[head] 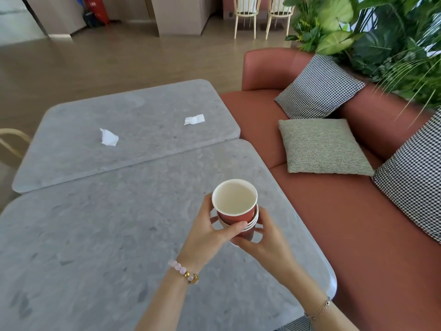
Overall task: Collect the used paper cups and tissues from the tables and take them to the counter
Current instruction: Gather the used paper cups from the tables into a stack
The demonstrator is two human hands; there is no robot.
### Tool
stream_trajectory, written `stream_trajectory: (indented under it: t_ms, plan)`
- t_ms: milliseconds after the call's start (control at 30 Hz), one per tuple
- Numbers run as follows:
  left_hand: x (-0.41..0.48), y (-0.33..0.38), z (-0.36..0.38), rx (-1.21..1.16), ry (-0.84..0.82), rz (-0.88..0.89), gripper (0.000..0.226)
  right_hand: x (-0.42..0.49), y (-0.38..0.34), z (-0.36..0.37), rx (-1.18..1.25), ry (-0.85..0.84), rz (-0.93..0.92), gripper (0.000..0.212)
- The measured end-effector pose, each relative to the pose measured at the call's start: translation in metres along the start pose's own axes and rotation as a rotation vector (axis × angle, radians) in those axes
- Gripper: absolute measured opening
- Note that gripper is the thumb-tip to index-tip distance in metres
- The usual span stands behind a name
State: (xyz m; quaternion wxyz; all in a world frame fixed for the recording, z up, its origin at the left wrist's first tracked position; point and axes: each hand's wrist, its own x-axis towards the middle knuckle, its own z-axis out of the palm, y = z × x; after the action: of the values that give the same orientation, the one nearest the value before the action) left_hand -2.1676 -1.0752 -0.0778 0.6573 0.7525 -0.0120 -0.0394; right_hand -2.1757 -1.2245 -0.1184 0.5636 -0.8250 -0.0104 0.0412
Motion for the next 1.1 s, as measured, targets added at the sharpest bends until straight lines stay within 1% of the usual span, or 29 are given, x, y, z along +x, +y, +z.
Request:
stream_trajectory:
  t_ms: [67, 200, 333, 400, 467, 533, 700, 767, 900, 1100]
  plan:
    - [-0.003, -0.001, -0.001, 0.005, -0.011, 0.001, 0.058, -0.001, -0.002, 0.002, 0.002, 0.006, 0.002, 0.063]
    - [-0.008, 0.001, -0.009, 0.048, -0.03, 0.006, 0.064, -0.003, -0.005, 0.002, 0.003, 0.011, 0.012, 0.062]
    - [-0.011, 0.003, -0.019, 0.097, -0.009, 0.024, 0.067, -0.004, -0.007, 0.002, 0.0, 0.018, 0.012, 0.06]
    - [-0.012, 0.005, -0.023, 0.122, 0.022, 0.05, 0.064, -0.004, -0.009, 0.001, -0.001, 0.022, 0.012, 0.06]
    - [-0.014, 0.007, -0.027, 0.155, 0.089, 0.101, 0.055, -0.005, -0.011, 0.0, -0.008, 0.022, 0.014, 0.059]
    - [-0.016, 0.008, -0.032, 0.255, 0.166, 0.168, 0.047, -0.006, -0.012, -0.002, -0.012, 0.024, 0.02, 0.058]
    - [-0.019, 0.009, -0.043, 0.762, 0.291, 0.351, 0.049, -0.01, -0.015, -0.004, -0.016, 0.024, 0.016, 0.059]
    - [-0.021, 0.01, -0.046, 0.901, 0.327, 0.397, 0.046, -0.012, -0.017, -0.005, -0.009, 0.018, 0.016, 0.059]
    - [-0.025, 0.009, -0.051, 1.032, 0.36, 0.446, 0.041, -0.016, -0.021, -0.004, 0.0, 0.02, 0.014, 0.059]
    - [-0.033, 0.008, -0.058, 1.125, 0.365, 0.455, 0.039, -0.024, -0.026, -0.001, 0.007, 0.02, 0.014, 0.061]
